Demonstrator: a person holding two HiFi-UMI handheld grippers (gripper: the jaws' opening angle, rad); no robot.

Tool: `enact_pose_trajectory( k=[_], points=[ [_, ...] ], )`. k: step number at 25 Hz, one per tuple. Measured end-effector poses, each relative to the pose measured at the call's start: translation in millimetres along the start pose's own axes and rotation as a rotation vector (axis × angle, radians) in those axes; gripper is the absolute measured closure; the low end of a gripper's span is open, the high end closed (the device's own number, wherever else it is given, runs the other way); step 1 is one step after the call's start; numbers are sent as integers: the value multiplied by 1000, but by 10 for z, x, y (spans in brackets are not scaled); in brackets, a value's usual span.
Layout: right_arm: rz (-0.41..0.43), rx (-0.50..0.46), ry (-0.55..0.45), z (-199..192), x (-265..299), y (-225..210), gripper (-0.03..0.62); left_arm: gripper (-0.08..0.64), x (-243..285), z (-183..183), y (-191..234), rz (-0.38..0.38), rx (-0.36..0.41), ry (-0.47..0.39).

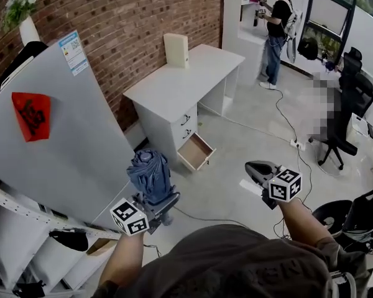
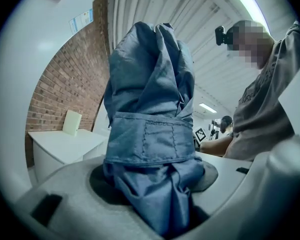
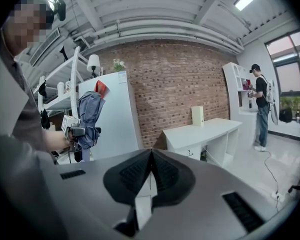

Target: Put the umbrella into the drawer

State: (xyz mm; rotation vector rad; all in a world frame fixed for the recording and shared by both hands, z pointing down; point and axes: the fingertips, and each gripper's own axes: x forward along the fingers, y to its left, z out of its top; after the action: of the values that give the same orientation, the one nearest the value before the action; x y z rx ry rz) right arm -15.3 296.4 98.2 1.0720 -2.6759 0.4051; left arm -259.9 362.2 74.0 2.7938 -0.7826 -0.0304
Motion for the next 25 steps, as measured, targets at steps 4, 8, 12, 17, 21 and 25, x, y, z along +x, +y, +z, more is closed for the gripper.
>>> enact_pose_trajectory(
  k=[4, 8, 12, 17, 21, 25],
  points=[
    [-39, 14, 20, 65, 225, -137, 600, 310, 15, 39, 342, -28, -11, 13],
    [-55, 31, 28, 98, 356, -356, 600, 309, 123, 66, 558, -39, -8, 23],
    [-33, 36, 28, 120, 528, -652, 600, 310, 309, 70, 776, -8, -12, 19],
    [47, 38, 21, 86, 758, -1295, 600, 310, 821, 20, 1009, 80, 5, 27],
    [120, 22, 15, 131, 924, -2103, 600, 310, 1508, 42, 1201, 176, 14, 9],
    [193, 15, 26, 369, 1121, -2896, 600, 310, 2256, 172, 1420, 257, -30, -40]
  ],
)
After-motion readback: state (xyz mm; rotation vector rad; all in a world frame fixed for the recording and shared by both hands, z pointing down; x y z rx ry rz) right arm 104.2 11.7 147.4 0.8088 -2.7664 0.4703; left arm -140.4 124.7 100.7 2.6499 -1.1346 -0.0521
